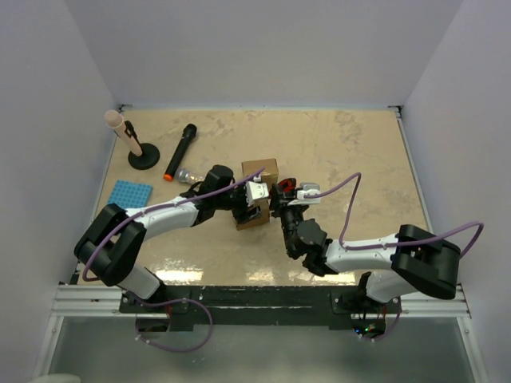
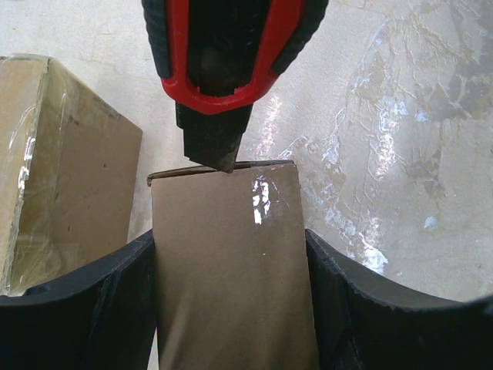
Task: Unpack the express box
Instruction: Cut the express box at the center of the board.
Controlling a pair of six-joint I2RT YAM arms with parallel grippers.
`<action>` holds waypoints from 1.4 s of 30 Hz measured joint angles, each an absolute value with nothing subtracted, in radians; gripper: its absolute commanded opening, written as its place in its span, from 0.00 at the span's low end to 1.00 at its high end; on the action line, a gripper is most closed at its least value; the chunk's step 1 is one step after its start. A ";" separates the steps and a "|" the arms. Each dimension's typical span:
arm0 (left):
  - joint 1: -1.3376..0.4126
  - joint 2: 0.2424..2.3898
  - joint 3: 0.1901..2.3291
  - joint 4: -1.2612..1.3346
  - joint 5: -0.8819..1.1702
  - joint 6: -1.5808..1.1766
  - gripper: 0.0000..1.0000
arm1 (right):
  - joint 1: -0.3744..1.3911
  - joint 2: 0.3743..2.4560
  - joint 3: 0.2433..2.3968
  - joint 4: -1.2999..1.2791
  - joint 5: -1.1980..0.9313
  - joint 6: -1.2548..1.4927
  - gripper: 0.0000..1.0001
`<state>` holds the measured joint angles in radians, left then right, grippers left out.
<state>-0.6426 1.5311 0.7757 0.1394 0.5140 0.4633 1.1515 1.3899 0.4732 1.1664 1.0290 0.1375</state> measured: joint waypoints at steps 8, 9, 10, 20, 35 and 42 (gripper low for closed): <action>-0.644 1.531 0.776 0.138 0.523 0.464 0.46 | 1.151 1.401 0.473 1.166 1.029 0.142 0.00; -0.644 1.531 0.776 0.137 0.524 0.464 0.46 | 1.151 1.405 0.473 1.165 1.029 0.142 0.00; -0.644 1.531 0.776 0.135 0.524 0.465 0.45 | 1.151 1.408 0.473 1.165 1.029 0.142 0.00; -0.644 1.531 0.776 0.125 0.525 0.470 0.43 | 1.151 1.415 0.473 1.166 1.029 0.146 0.00; -0.648 1.531 0.776 0.118 0.527 0.492 0.40 | 1.151 1.378 0.473 1.165 1.029 0.139 0.00; -0.649 1.533 0.779 0.114 0.528 0.494 0.40 | 1.151 1.386 0.473 1.163 1.029 0.138 0.00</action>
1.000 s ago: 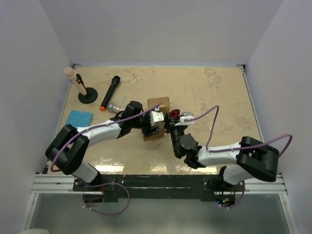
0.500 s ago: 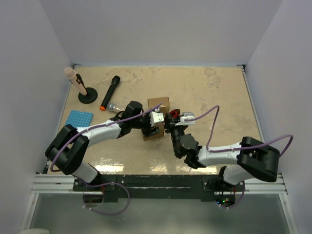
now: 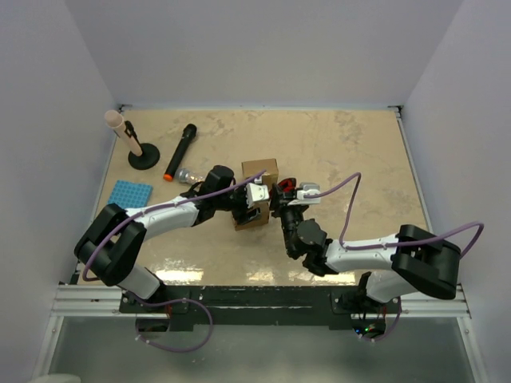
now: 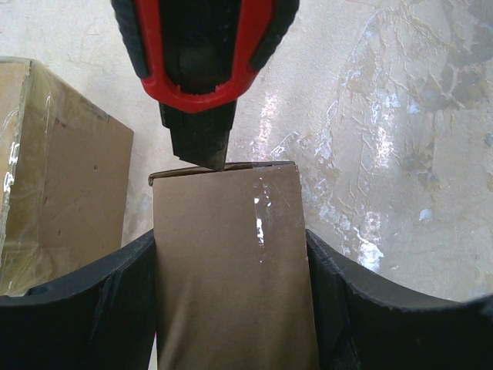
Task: Unpack the express box
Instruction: Cut the express box at the center of the board.
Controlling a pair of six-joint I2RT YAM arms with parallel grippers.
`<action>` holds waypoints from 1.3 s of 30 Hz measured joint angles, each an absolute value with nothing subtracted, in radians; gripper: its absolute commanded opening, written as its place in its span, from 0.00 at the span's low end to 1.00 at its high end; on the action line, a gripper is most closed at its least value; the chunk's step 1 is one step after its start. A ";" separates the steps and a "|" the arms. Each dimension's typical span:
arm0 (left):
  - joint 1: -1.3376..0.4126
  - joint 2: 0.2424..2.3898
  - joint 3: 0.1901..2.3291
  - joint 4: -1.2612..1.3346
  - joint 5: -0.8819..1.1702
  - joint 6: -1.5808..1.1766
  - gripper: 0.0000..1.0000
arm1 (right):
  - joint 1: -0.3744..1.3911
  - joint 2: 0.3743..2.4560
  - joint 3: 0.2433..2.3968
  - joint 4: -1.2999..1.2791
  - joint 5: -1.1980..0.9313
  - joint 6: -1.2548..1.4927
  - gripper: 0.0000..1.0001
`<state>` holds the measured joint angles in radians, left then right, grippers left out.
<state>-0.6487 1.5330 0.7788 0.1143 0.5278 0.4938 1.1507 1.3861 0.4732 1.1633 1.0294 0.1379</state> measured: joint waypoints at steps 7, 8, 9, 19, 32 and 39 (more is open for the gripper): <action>-0.648 1.533 0.780 0.113 0.528 0.494 0.39 | 1.151 1.404 0.474 1.142 1.030 0.138 0.00; -0.648 1.533 0.780 0.113 0.528 0.494 0.39 | 1.151 1.404 0.474 1.142 1.031 0.138 0.00; -0.649 1.533 0.780 0.113 0.528 0.494 0.39 | 1.151 1.404 0.474 1.141 1.031 0.138 0.00; -0.648 1.533 0.780 0.113 0.528 0.493 0.35 | 1.151 1.402 0.474 1.135 1.026 0.156 0.00; -0.650 1.558 0.806 0.109 0.529 0.491 0.25 | 1.150 1.299 0.440 1.005 0.931 0.197 0.00; -0.651 1.558 0.808 0.097 0.532 0.512 0.00 | 1.150 1.276 0.424 1.009 0.933 0.197 0.00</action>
